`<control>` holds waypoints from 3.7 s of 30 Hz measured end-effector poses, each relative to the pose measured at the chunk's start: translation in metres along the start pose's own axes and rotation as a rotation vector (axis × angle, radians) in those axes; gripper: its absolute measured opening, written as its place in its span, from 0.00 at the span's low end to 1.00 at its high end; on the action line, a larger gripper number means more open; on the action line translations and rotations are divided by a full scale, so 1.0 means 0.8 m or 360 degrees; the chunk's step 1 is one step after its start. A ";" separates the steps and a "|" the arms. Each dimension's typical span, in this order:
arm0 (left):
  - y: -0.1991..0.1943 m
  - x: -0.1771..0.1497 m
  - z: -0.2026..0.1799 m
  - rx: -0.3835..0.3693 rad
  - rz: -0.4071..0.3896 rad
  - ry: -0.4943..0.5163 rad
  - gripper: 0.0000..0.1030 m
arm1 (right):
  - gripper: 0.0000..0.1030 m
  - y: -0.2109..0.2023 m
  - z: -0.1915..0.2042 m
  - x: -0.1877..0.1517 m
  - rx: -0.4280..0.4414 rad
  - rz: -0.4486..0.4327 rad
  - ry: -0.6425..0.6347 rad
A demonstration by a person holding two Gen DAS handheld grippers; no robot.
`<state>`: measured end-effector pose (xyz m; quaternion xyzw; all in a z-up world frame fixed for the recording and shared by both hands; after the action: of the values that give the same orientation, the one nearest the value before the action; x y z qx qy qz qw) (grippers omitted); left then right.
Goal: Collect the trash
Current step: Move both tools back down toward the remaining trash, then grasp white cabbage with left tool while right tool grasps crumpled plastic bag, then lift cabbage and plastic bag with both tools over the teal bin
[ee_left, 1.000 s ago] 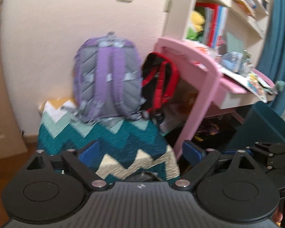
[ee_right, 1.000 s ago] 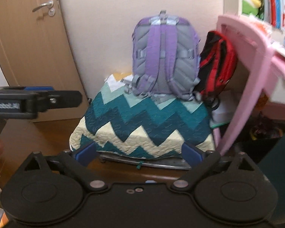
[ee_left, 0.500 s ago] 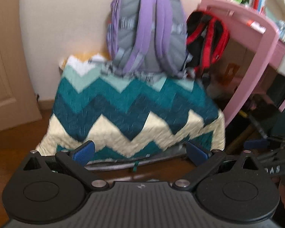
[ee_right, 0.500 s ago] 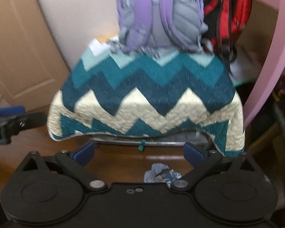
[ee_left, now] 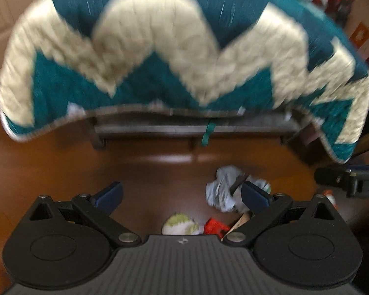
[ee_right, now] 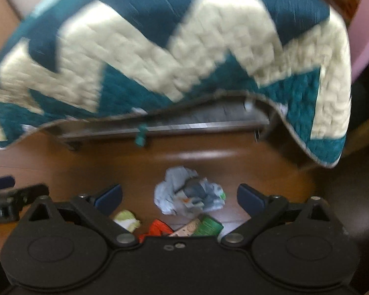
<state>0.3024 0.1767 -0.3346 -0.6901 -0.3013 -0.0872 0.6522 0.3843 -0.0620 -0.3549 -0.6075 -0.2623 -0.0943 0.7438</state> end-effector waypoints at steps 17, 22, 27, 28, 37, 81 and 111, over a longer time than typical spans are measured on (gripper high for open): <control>0.191 -0.118 -0.015 -0.0090 0.0495 0.0102 0.99 | 0.85 0.193 -0.090 -0.054 -0.0294 0.0304 0.0375; 0.223 -0.146 -0.017 -0.0129 0.0572 0.0126 0.99 | 0.82 0.231 -0.095 -0.068 -0.0277 0.0387 0.0501; 0.247 -0.163 -0.006 -0.0100 0.0611 0.0032 0.99 | 0.77 0.258 -0.090 -0.080 -0.0267 0.0454 0.0578; 0.254 -0.166 -0.003 -0.0093 0.0614 0.0023 0.99 | 0.76 0.262 -0.089 -0.082 -0.0262 0.0465 0.0581; 0.279 -0.185 0.003 -0.0087 0.0671 0.0029 0.78 | 0.60 0.287 -0.079 -0.091 -0.0224 0.0518 0.0552; 0.021 -0.026 -0.032 -0.0227 0.0145 -0.0201 0.15 | 0.01 -0.075 -0.025 0.013 0.0028 -0.0045 0.0233; -0.460 0.131 -0.283 -0.0766 -0.0869 0.0287 0.15 | 0.01 -0.611 -0.070 0.079 -0.0001 -0.1129 -0.0160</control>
<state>0.2537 -0.0190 0.0615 -0.7074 -0.3865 -0.3868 0.4479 0.2290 -0.2236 0.0875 -0.4828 -0.4931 -0.3166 0.6508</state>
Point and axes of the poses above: each gripper's, at about its wrist camera, not at the fingertips, and y roughly the way its jaws point, z to its left, x to its top, the point moved 3 cm from there along y, roughly the way its jaws point, and after that the axes turned 10 degrees about -z, right-handed, at the moved point
